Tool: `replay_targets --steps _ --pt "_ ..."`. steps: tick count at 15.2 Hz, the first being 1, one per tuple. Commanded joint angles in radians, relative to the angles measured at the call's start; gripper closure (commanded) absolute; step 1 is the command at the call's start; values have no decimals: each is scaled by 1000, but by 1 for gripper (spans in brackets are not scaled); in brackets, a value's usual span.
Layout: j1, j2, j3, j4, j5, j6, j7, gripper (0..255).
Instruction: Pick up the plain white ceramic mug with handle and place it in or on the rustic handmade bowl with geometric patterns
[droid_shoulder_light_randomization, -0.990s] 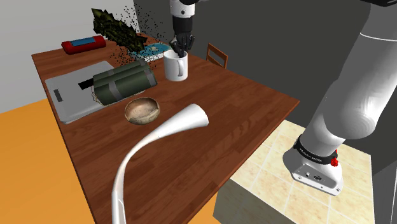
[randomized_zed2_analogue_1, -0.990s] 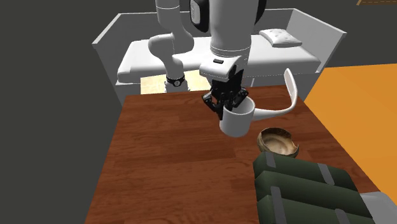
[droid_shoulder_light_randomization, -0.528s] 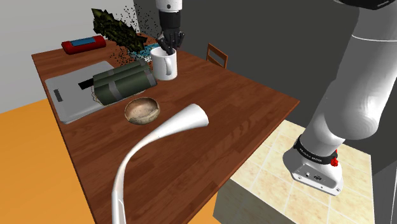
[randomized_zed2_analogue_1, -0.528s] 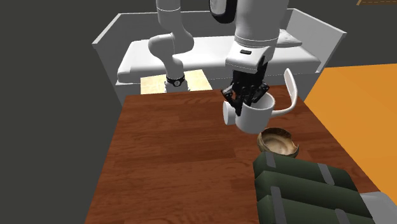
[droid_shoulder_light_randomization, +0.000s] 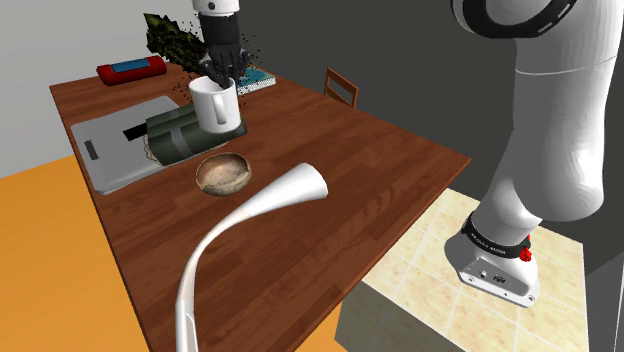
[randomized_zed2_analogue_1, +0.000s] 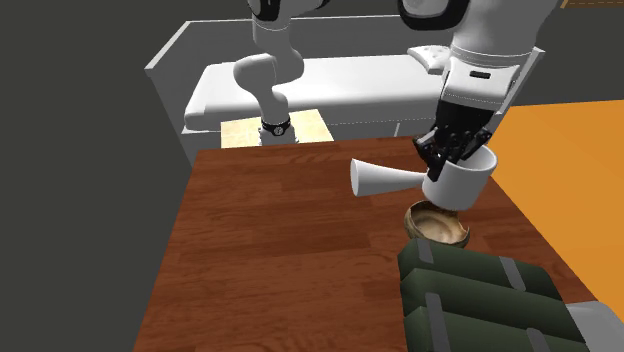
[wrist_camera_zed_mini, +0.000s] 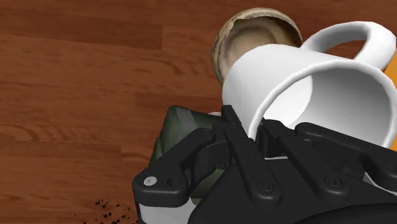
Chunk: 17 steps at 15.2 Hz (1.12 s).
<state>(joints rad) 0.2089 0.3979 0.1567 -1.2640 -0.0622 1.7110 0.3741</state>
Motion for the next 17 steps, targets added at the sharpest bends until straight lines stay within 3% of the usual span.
replay_targets --steps 1,17 --pt "42 79 10 130 -18 -52 44 255" --pt "30 57 7 -120 -16 177 49 255"
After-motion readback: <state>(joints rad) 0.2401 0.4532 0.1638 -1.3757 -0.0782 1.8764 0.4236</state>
